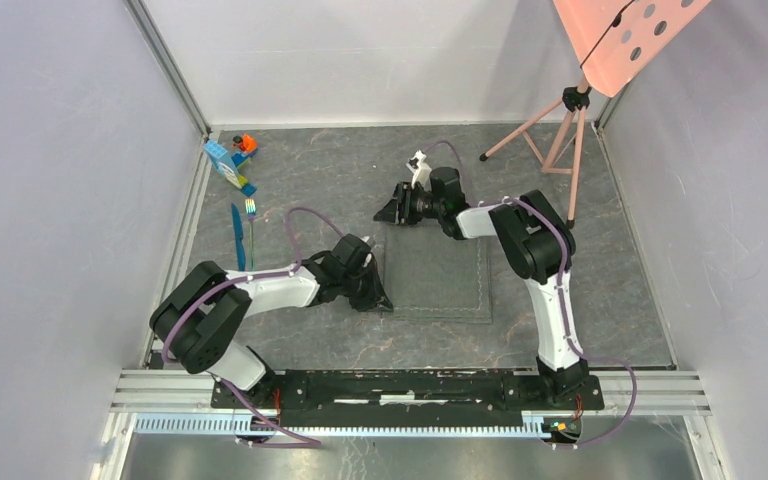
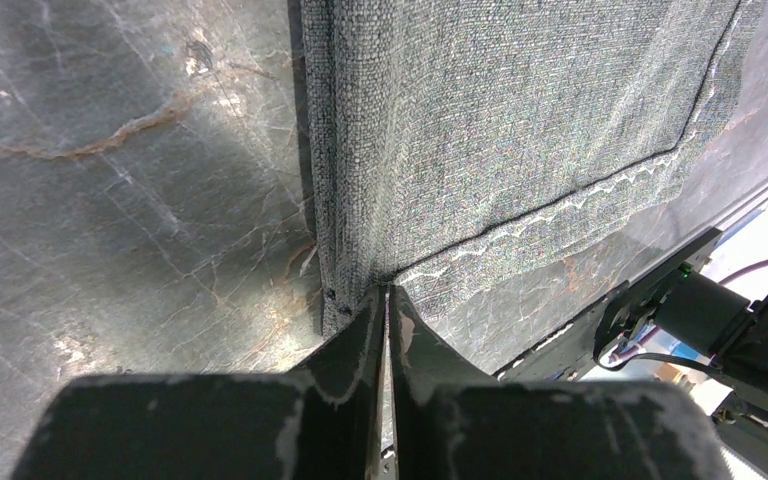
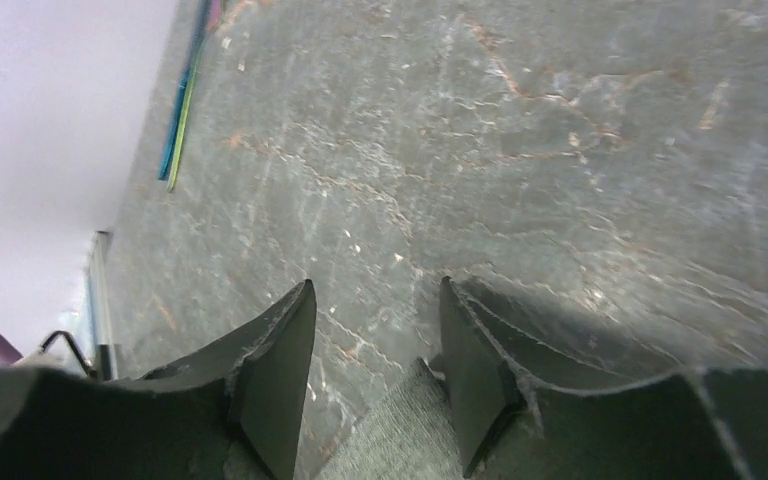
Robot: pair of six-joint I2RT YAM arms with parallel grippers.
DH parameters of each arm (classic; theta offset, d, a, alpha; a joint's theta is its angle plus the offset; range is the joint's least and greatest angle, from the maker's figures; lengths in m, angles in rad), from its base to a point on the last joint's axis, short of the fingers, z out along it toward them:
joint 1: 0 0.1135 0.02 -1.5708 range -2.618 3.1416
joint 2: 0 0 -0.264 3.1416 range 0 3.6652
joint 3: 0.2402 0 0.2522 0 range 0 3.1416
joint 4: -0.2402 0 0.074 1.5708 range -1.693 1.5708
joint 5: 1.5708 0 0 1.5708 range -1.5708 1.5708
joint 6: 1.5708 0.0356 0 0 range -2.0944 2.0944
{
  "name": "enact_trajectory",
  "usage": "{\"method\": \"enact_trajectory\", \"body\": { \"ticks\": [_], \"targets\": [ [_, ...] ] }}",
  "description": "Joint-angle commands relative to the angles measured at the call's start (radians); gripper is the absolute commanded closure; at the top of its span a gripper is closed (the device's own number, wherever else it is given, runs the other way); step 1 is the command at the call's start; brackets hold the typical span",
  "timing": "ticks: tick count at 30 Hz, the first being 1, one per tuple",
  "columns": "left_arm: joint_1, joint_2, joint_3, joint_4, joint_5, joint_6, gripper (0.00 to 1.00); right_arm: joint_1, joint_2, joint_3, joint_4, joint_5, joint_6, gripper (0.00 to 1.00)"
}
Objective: Fold the napkin into a case and place the utensils inside
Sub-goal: Smooth out the square-folded napkin at the center of the board.
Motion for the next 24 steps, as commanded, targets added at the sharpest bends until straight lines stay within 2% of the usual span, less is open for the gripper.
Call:
{"method": "enact_trajectory", "body": {
  "ticks": [1, 5, 9, 12, 17, 24],
  "targets": [
    [-0.004, -0.028, 0.049, -0.069, 0.016, 0.028, 0.88, -0.011, -0.154, 0.06, -0.307, 0.077, -0.182, 0.42],
    [-0.004, -0.105, 0.087, -0.09, 0.041, 0.03, 0.75, -0.041, -0.368, -0.062, -0.366, 0.102, -0.236, 0.31],
    [0.005, -0.171, 0.129, -0.112, 0.028, 0.035, 0.57, -0.103, -0.517, -0.262, -0.297, 0.059, -0.205, 0.3],
    [0.051, -0.166, 0.186, -0.108, 0.017, 0.049, 0.45, -0.153, -0.574, -0.374, -0.264, 0.052, -0.205, 0.3],
    [0.159, -0.022, 0.308, -0.016, 0.069, 0.048, 0.37, -0.217, -0.572, -0.442, -0.212, 0.003, -0.192, 0.3],
    [0.202, 0.281, 0.521, 0.066, 0.127, 0.053, 0.36, -0.296, -0.542, -0.514, -0.117, -0.038, -0.156, 0.3]
  ]
}}
